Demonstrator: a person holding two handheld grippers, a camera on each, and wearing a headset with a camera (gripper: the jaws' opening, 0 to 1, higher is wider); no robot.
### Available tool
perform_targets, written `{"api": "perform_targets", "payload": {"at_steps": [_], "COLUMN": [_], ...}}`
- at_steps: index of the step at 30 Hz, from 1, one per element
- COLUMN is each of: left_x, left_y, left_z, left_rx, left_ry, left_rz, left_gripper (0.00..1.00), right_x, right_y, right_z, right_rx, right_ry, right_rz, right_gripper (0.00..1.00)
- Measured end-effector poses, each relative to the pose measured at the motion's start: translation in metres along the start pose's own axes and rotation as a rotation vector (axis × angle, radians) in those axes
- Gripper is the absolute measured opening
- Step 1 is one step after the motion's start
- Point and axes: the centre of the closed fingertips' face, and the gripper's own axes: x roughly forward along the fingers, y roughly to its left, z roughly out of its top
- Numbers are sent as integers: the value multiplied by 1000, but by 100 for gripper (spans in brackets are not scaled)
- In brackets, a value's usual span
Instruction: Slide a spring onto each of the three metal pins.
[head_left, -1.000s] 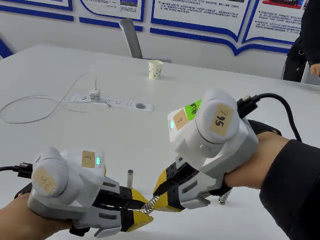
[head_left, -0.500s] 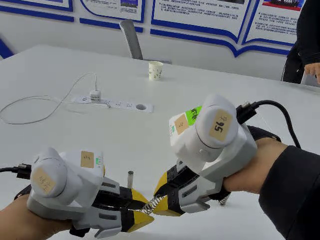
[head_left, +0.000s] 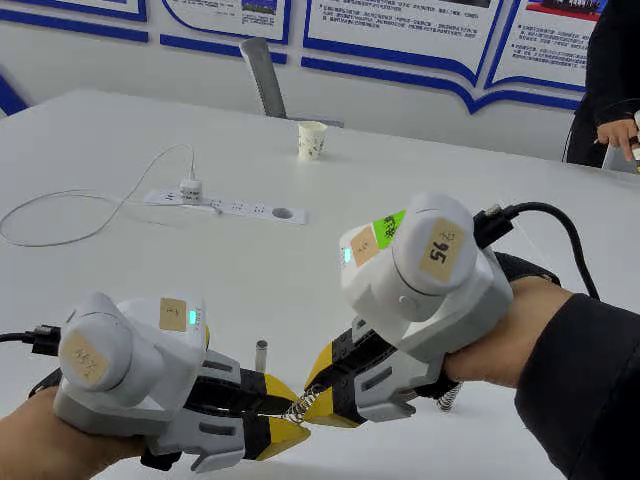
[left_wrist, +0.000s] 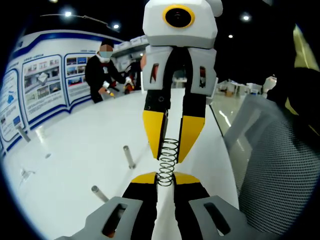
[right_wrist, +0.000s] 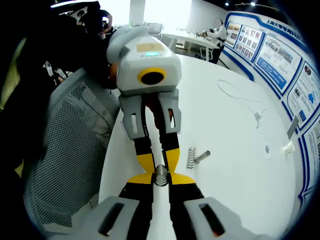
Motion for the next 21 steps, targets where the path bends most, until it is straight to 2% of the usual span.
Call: {"api": "perform_targets", "payload": {"at_steps": [12,21], "left_x": [0,-7], "left_y": [2,9], "left_z": [-4,-9], "left_rx": [-10,-29], "left_ry": [13,23], "left_rz": [8,29], "left_gripper": [16,20], "right_x": [0,-2], "right_y": [-2,-4], "right_z": [-3,-11], "right_rx": [6,15], "right_ry": [16,38], "right_rz": [-1,-4], "right_gripper": [12,12]}}
